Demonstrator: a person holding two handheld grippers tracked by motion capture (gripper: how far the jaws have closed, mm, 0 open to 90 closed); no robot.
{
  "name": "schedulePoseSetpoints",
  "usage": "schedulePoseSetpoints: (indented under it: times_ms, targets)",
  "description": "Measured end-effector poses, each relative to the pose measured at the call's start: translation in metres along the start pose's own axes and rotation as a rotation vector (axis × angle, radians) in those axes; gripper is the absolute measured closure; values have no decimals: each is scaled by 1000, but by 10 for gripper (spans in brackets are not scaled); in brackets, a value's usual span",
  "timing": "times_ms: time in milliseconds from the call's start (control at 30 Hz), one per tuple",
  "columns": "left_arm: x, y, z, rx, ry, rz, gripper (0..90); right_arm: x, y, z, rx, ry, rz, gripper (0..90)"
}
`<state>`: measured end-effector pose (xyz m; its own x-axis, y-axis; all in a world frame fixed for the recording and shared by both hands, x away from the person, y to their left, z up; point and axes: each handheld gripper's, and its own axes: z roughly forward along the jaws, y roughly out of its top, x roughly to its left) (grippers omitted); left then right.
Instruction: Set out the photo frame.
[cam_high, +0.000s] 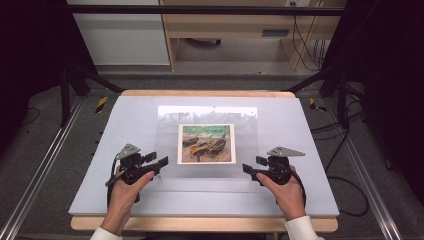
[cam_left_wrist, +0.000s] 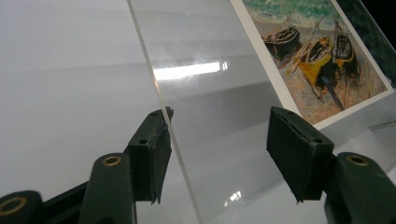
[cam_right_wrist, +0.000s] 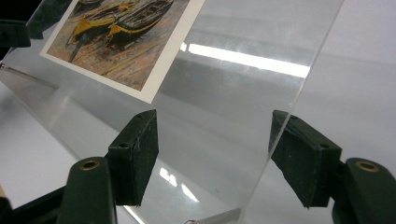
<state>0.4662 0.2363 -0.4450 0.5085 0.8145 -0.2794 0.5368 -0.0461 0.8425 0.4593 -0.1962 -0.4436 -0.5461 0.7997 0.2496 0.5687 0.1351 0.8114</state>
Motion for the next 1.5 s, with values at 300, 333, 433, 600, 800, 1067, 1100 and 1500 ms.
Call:
schedulePoseSetpoints:
  times_ms: [300,333,433,600,800,1067,1100,1500]
  targets:
    - [-3,-2,-6,-4,4,13,431,6,-3,-6,2,-21,-30,359]
    - [-3,-2,-7,-3,4,17,434,7,-3,-6,1,-23,-35,361]
    - [-4,-2,-8,-2,4,22,436,9,-5,-8,2,-30,-40,370]
    - [-6,-3,-10,-4,12,28,443,10,-7,-10,-7,-37,-47,387]
    - [-6,-4,-12,-6,11,29,457,12,-10,-13,-9,-44,-44,400]
    - [-7,-6,-14,-12,12,35,466,13,-11,-15,-10,-47,-58,415]
    - [-8,-6,-14,-10,15,38,466,13,-11,-15,-8,-46,-55,415]
    - [-8,-7,-17,-8,10,47,479,16,-12,-16,-8,-56,-64,422]
